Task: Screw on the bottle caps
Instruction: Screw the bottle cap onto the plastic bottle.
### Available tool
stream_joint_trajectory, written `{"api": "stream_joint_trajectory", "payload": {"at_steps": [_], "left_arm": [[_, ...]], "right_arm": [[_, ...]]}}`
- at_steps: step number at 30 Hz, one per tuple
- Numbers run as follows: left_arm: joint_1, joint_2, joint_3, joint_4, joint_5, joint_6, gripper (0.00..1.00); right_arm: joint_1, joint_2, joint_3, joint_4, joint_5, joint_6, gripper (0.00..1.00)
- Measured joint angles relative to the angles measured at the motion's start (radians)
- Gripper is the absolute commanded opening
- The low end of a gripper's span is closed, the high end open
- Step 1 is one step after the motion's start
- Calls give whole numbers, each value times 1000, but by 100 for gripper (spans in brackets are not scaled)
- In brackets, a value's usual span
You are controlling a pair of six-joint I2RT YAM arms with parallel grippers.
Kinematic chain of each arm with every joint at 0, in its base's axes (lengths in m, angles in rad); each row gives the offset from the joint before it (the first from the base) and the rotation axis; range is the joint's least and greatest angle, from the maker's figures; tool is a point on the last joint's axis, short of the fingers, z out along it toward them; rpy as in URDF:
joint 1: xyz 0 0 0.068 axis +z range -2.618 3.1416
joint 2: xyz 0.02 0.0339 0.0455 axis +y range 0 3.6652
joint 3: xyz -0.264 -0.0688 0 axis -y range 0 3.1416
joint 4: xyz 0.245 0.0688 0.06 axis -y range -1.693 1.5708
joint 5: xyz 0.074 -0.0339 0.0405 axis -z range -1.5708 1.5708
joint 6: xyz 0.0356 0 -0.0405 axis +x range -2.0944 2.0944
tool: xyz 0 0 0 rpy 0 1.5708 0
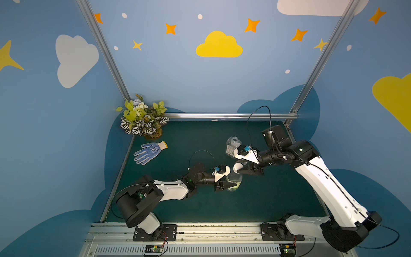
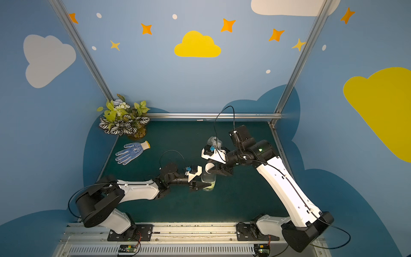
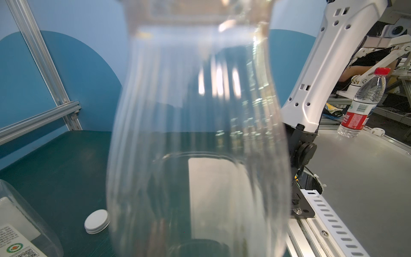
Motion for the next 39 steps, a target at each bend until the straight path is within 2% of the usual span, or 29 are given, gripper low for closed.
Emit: {"api": "stream_joint_trajectory", "payload": {"at_steps": [4, 14, 28, 39], "left_arm": [[0, 0, 0, -5, -6, 1, 27], [-1, 1, 0, -38, -90, 13, 27], [-1, -1, -11, -80, -245, 26, 26], [-12, -5, -11, -116, -295, 41, 24]], "right_arm": [[3, -1, -5, 2, 6, -1, 41], [16, -22, -55, 75, 93, 105, 45], [56, -65, -183, 301, 297, 500, 38], [137, -71, -206, 338, 493, 776, 37]]}}
